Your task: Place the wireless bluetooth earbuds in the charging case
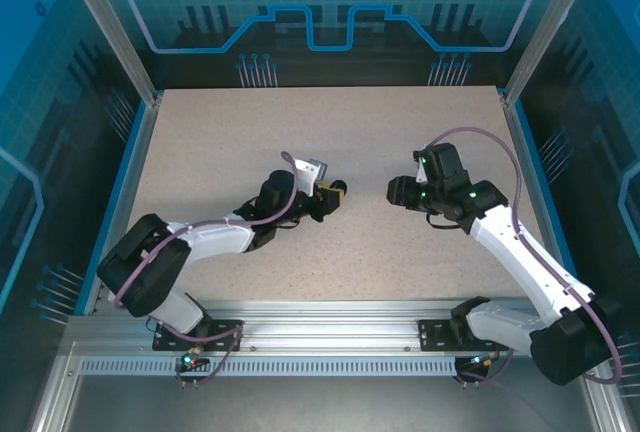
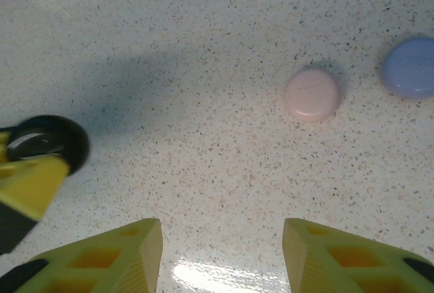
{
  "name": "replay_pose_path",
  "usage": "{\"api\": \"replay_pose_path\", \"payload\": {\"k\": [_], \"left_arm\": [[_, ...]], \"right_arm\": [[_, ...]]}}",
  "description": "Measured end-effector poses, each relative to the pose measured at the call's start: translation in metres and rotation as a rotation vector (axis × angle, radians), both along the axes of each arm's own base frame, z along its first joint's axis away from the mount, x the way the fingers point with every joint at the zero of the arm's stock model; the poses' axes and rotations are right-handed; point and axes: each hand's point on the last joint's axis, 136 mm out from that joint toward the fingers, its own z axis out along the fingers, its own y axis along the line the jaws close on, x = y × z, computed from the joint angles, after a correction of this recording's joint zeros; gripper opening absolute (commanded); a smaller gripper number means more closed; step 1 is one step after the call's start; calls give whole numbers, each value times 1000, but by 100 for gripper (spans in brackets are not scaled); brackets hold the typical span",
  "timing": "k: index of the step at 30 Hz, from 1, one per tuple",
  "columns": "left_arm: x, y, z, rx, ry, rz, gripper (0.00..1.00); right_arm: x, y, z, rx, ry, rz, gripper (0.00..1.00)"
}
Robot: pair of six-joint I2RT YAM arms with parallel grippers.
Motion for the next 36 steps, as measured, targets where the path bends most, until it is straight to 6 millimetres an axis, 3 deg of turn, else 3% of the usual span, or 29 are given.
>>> {"api": "replay_pose_path", "payload": {"k": [7,14,20,28,36], "left_arm": [[6,-6,-48,28,220,42,0],[20,-22,-67,17,367,56,0],[31,-20,-86,3,475,94,1],[43,-6,-106,-10,588,150,21],[52,14,-106,-35,639,187,46]], "right_arm": [[5,2,5,17,-29,-5,50],[6,2,6,19,-35,-5,50],[6,3,6,19,-36,-5,51],[6,2,6,19,-36,-5,51],[6,2,6,19,-36,-5,52]]}}
